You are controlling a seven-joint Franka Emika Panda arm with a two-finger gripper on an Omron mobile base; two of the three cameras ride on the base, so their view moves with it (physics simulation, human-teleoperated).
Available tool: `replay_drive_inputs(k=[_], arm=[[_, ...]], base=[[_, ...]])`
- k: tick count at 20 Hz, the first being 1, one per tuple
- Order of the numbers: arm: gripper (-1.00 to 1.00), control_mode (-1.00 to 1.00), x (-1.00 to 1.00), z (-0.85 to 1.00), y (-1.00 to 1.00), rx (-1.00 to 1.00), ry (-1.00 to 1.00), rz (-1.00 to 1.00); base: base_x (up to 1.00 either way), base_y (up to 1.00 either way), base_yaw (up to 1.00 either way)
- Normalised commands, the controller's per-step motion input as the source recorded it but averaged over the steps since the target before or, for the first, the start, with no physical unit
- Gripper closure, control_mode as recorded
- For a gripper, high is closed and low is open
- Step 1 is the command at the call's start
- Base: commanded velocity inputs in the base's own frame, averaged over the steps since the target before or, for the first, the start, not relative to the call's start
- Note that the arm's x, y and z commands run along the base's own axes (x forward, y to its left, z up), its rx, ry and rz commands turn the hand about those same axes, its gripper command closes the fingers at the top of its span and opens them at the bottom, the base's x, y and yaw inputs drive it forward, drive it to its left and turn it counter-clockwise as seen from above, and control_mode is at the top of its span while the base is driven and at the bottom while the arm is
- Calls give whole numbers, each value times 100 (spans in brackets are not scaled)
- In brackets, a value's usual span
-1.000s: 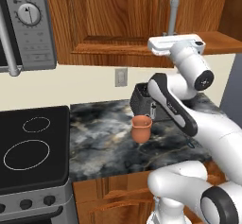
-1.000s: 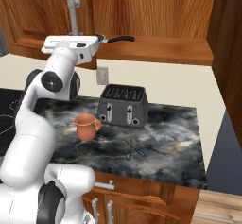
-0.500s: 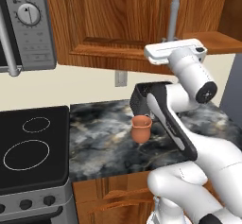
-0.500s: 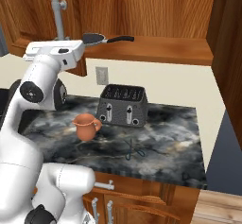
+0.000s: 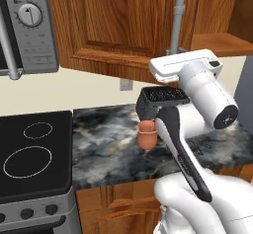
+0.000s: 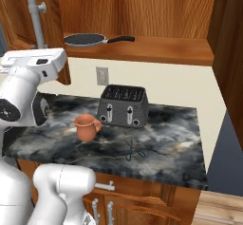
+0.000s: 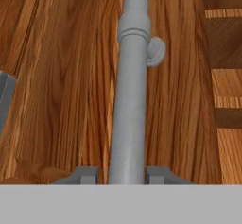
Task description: Pick the pan from the cabinet and place it on the stove. Then turn on the stove burner for the pan.
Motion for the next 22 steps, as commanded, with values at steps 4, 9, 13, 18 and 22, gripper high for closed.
replay_drive_inputs(k=[4, 9, 13, 18, 22], arm=[[-100, -100, -72, 0, 6, 1, 0, 0], [-100, -100, -70, 3, -32, 10, 0, 2], [-100, -100, -36, 22, -70, 12, 2, 5], [-100, -100, -3, 6, -88, 10, 11, 7], [-100, -100, 9, -3, -72, 11, 28, 12]], base=[[0, 0, 0], [0, 0, 0], [0, 0, 0], [0, 0, 0], [0, 0, 0]])
